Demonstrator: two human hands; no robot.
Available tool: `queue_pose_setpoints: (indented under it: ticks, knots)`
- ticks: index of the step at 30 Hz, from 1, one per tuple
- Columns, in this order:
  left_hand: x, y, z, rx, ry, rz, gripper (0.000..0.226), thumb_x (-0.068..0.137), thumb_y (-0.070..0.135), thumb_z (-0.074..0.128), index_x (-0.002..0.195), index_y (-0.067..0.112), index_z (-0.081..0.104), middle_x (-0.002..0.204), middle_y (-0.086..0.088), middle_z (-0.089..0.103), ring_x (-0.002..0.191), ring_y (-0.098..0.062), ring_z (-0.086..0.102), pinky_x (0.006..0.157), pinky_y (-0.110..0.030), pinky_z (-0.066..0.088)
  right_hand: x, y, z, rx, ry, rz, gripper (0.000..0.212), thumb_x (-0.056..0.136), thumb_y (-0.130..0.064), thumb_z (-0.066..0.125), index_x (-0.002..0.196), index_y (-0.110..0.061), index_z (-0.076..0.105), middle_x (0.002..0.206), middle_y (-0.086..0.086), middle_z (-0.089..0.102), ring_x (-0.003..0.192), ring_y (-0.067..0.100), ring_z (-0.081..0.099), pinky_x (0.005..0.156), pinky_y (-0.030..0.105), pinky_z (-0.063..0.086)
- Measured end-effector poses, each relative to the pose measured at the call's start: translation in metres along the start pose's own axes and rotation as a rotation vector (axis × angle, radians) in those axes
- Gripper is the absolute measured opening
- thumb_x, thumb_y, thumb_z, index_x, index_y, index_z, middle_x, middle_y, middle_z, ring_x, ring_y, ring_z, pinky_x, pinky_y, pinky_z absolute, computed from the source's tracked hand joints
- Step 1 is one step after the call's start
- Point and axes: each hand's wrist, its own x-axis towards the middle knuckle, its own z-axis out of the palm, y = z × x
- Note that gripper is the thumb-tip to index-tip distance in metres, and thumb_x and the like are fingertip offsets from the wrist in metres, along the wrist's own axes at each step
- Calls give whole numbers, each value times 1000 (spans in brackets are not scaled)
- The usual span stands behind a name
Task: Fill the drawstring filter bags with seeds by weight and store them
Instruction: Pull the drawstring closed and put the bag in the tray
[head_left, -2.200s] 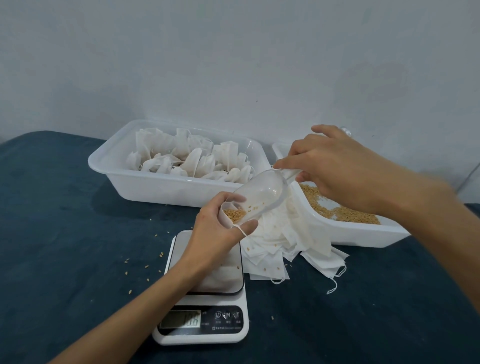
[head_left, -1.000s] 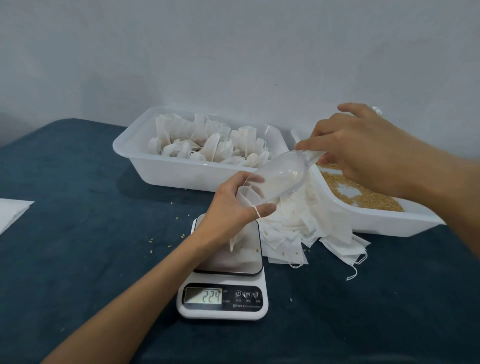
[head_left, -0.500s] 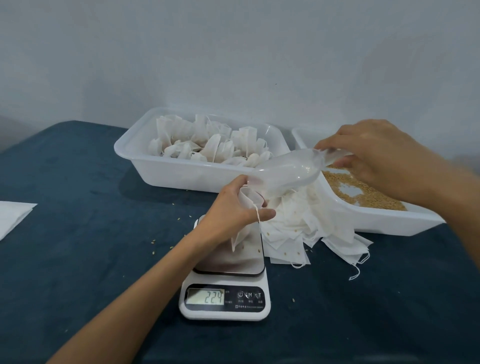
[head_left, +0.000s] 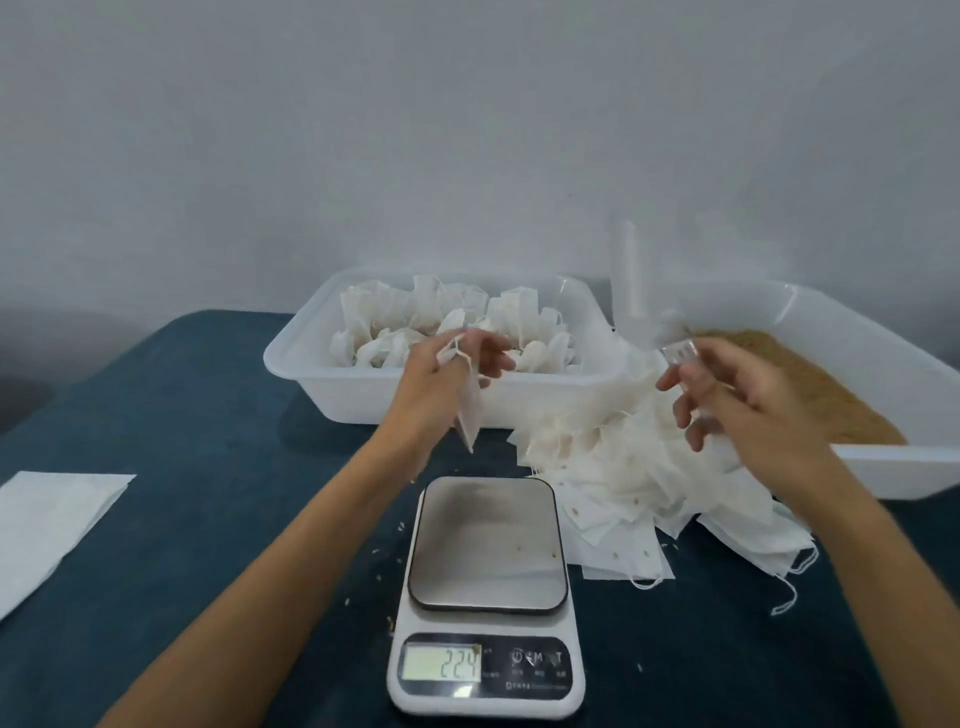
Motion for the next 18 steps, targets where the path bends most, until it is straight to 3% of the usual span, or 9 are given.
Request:
queue_pose_setpoints:
  ticks: [3, 5, 7, 13, 16, 18]
  knots:
    - [53, 11, -17, 272, 156, 95, 37, 111, 22, 43, 103, 17, 79, 108, 3, 73, 97, -7, 64, 88, -28, 50, 0, 10, 5, 102, 51, 2, 24, 100, -34, 55, 116, -21, 68, 98, 2, 69, 67, 16, 58, 50, 29, 52]
    - [93, 14, -31, 429, 261, 90, 35, 107, 16, 44, 107, 13, 79, 120, -6, 72, 109, -20, 63, 95, -34, 51, 0, 14, 3, 182, 74, -7, 27, 97, -39, 57, 115, -24, 70, 99, 4, 68, 66, 17, 58, 49, 29, 52]
    - [126, 11, -45, 477, 307, -3, 34, 104, 14, 45, 107, 8, 79, 115, -13, 73, 110, -31, 67, 97, -42, 54, -1, 15, -1, 253, 81, -7, 31, 96, -43, 58, 116, -23, 70, 101, 6, 68, 67, 17, 56, 50, 29, 51]
    - [167, -24, -66, 635, 234, -216, 33, 103, 6, 46, 97, 2, 78, 112, -25, 74, 101, -43, 71, 87, -47, 61, -2, 14, -7, 317, 75, 26, 29, 95, -40, 58, 112, -20, 71, 103, 8, 68, 67, 18, 57, 50, 31, 51]
    - [168, -37, -63, 663, 202, -302, 24, 99, 5, 54, 108, -5, 73, 113, -25, 72, 109, -43, 69, 89, -42, 56, -1, 12, -12, 357, 77, 46, 28, 97, -36, 58, 112, -16, 71, 102, 8, 69, 67, 18, 57, 50, 30, 51]
    - [167, -40, -63, 672, 163, -334, 32, 95, 14, 68, 121, -6, 67, 118, -20, 72, 110, -42, 70, 93, -45, 55, 2, 13, -24, 368, 128, 64, 28, 97, -34, 60, 114, -15, 71, 101, 8, 70, 67, 17, 58, 50, 28, 51]
